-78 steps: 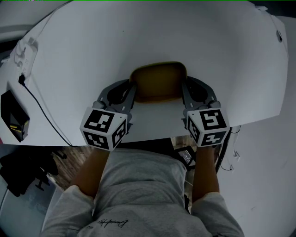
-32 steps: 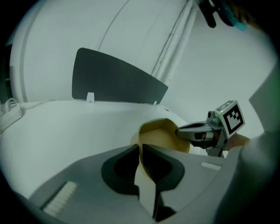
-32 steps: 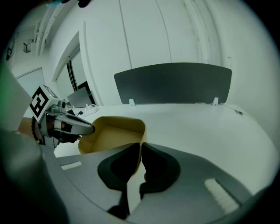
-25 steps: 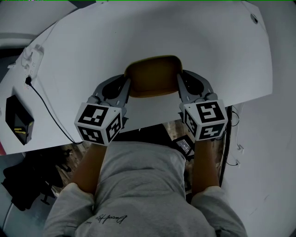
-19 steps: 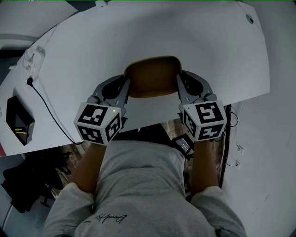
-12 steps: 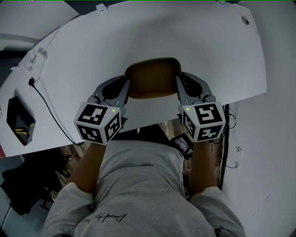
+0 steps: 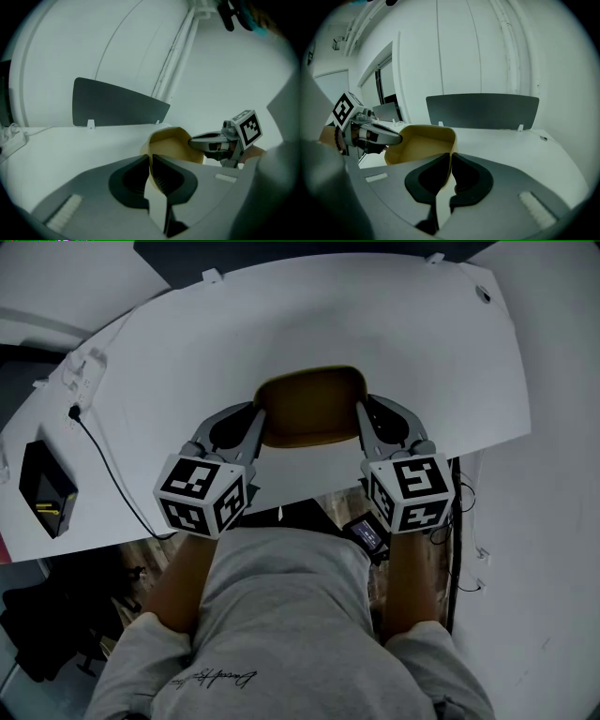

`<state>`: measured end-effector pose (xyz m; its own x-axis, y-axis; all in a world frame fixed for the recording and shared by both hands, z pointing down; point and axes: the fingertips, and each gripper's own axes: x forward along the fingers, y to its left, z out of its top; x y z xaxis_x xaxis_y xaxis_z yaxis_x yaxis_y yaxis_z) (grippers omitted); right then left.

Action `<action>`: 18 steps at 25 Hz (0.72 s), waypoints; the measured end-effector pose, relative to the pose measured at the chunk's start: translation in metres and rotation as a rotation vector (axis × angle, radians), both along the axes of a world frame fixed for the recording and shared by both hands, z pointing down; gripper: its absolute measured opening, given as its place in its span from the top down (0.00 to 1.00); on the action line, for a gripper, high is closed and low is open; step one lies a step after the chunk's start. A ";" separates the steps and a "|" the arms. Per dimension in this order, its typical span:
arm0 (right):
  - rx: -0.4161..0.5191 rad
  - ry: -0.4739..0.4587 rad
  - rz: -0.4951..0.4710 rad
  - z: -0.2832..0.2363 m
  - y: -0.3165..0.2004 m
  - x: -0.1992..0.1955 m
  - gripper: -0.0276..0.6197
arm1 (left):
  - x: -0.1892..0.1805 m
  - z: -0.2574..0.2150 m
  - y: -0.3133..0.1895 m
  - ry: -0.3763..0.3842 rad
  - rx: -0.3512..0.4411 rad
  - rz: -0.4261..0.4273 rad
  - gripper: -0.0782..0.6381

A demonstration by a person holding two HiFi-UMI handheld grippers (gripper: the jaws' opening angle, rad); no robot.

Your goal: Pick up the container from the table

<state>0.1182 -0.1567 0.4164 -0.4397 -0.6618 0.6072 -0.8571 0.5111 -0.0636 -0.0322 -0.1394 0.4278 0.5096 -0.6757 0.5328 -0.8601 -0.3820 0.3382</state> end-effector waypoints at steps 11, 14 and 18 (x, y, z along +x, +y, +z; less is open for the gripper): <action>0.032 -0.010 -0.010 -0.024 0.002 -0.004 0.91 | -0.004 -0.023 0.003 0.015 0.031 -0.013 0.86; 0.033 -0.015 -0.010 -0.027 0.003 -0.006 0.91 | -0.006 -0.027 0.006 0.008 0.038 -0.010 0.86; 0.044 -0.012 -0.015 -0.033 0.007 -0.008 0.91 | -0.008 -0.034 0.010 0.007 0.050 -0.008 0.86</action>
